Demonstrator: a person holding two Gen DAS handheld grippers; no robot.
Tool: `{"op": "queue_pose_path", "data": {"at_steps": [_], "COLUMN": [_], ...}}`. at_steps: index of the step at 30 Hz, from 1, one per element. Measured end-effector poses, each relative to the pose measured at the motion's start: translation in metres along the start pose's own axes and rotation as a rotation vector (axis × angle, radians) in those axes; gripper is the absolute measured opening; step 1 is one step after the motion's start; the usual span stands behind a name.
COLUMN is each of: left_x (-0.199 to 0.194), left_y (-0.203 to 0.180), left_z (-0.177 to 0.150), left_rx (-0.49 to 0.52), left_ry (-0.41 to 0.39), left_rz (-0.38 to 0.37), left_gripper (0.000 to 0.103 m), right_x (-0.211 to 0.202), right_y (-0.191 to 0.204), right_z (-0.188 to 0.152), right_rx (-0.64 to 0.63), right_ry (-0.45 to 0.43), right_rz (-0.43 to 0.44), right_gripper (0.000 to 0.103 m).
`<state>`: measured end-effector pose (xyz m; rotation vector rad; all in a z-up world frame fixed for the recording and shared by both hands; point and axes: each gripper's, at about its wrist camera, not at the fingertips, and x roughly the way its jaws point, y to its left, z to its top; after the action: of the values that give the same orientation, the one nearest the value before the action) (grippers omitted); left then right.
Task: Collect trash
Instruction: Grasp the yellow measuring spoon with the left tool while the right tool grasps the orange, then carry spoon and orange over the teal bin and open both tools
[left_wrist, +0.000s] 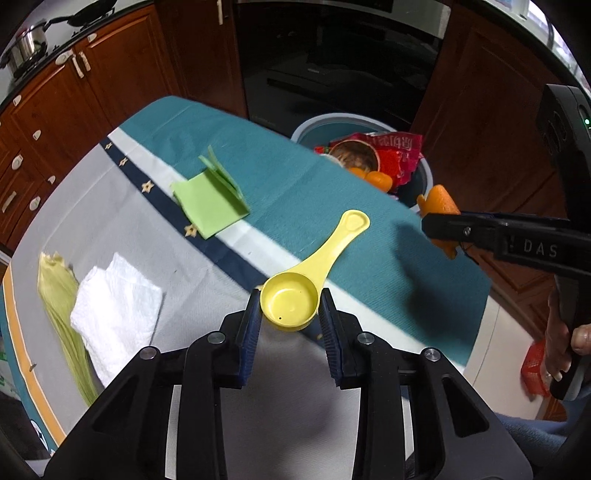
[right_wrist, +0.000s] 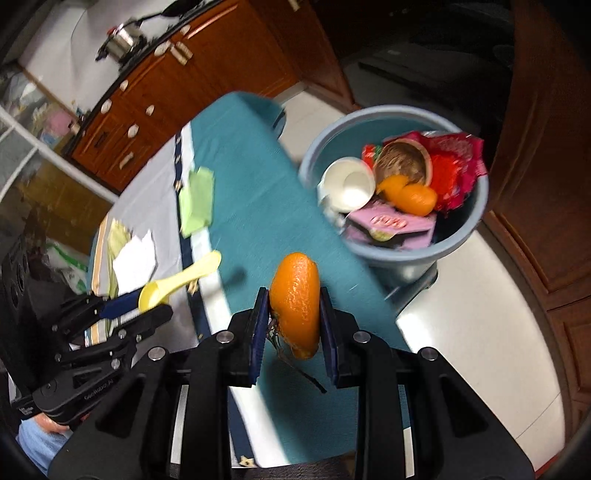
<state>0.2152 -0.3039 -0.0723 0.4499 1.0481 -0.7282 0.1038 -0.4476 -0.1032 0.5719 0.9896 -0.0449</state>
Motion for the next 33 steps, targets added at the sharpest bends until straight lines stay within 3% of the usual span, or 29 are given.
{"op": "queue_pose_path", "data": {"at_steps": [9,16,28,30,31,32,33], "left_x": [0.017,0.06,0.123,0.128,0.129,0.129,0.128], "left_y": [-0.037,-0.062,-0.093,-0.093,-0.094,-0.092,-0.091], "left_z": [0.068,0.118,0.144,0.145,0.144,0.145,0.145], "left_rx": [0.02,-0.016,0.007,0.002,0.003,-0.006,-0.014], "left_ry": [-0.004,0.051,0.138,0.144,0.144,0.136,0.132], "left_rz": [-0.043,-0.069,-0.096,-0.096,-0.094,-0.099,-0.106], "left_gripper": [0.032,0.032,0.032,0.033,0.034,0.035,0.047], "right_x": [-0.029,-0.01,0.024,0.026,0.026,0.027,0.026], "right_y": [-0.064,-0.089,-0.099,-0.095,-0.094,-0.093,-0.093], "right_z": [0.053,0.084,0.123,0.128,0.131,0.133,0.133], "right_rx": [0.106,0.132,0.139,0.123,0.116,0.113,0.114], "right_ry": [-0.087,-0.062,-0.005,-0.006,-0.006,-0.004,-0.009], "right_rz": [-0.02,-0.031,-0.019,-0.021,-0.028,-0.035,-0.047], "right_gripper": [0.025,0.025,0.026,0.03,0.036,0.05,0.058]}}
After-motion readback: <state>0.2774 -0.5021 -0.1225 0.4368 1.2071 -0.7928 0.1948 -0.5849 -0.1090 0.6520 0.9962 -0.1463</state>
